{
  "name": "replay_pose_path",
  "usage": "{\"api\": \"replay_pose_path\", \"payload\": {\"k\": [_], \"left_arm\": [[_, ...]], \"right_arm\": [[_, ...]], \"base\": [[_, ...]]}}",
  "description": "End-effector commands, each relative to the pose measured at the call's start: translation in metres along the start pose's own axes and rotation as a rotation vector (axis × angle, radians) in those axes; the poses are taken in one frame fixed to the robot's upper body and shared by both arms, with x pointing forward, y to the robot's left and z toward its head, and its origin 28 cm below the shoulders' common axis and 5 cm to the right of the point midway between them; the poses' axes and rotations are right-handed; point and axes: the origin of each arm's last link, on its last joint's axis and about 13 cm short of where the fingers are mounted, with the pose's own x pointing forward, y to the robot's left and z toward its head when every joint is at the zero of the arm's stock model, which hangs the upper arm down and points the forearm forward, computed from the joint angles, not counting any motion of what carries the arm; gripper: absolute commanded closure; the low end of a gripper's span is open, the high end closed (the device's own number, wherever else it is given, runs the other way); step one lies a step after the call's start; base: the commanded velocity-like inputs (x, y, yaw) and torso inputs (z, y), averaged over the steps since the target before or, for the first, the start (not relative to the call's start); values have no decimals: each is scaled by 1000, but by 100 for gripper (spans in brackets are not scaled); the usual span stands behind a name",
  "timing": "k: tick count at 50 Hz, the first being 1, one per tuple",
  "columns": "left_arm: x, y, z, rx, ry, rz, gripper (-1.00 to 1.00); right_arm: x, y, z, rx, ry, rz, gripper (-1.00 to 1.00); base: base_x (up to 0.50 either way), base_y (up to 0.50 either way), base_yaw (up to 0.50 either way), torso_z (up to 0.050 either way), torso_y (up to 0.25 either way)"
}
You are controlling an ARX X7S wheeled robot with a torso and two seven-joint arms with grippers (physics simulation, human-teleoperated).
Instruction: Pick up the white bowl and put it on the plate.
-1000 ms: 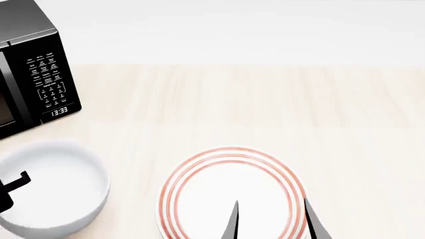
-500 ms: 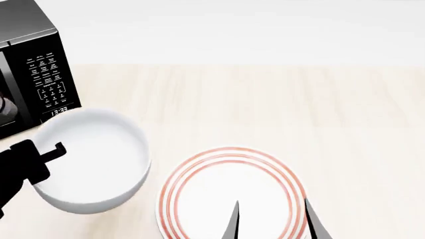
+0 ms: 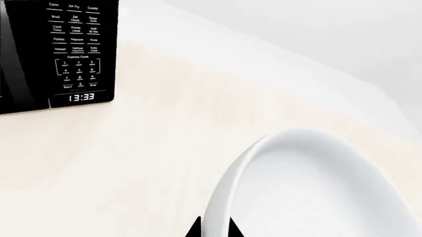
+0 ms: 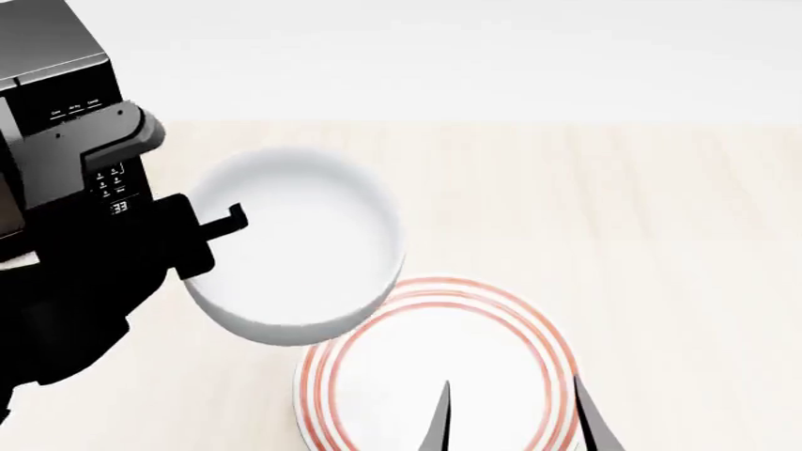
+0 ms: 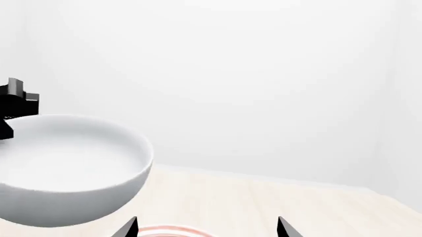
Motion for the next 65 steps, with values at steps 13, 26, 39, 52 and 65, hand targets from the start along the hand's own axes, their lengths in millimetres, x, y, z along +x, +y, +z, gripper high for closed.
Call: {"api": "replay_pose_path", "payload": {"k": [13, 26, 39, 52, 65], "left_arm": [[10, -49, -11, -46, 47, -138, 100], [13, -58, -22, -59, 71, -164, 100], [21, -62, -36, -89, 98, -169, 100], [21, -72, -48, -96, 127, -200, 100], [23, -72, -59, -100, 147, -205, 100]], "right_arm": [[2, -2, 2, 10, -12, -2, -100], [3, -3, 2, 10, -11, -3, -100], [3, -3, 1, 10, -9, -5, -100], [2, -3, 1, 9, -10, -4, -100], [3, -3, 1, 10, -9, -3, -100]], "base": [[0, 0, 0, 0, 1], [0, 0, 0, 0, 1], [0, 0, 0, 0, 0], [0, 0, 0, 0, 1], [0, 0, 0, 0, 1]]}}
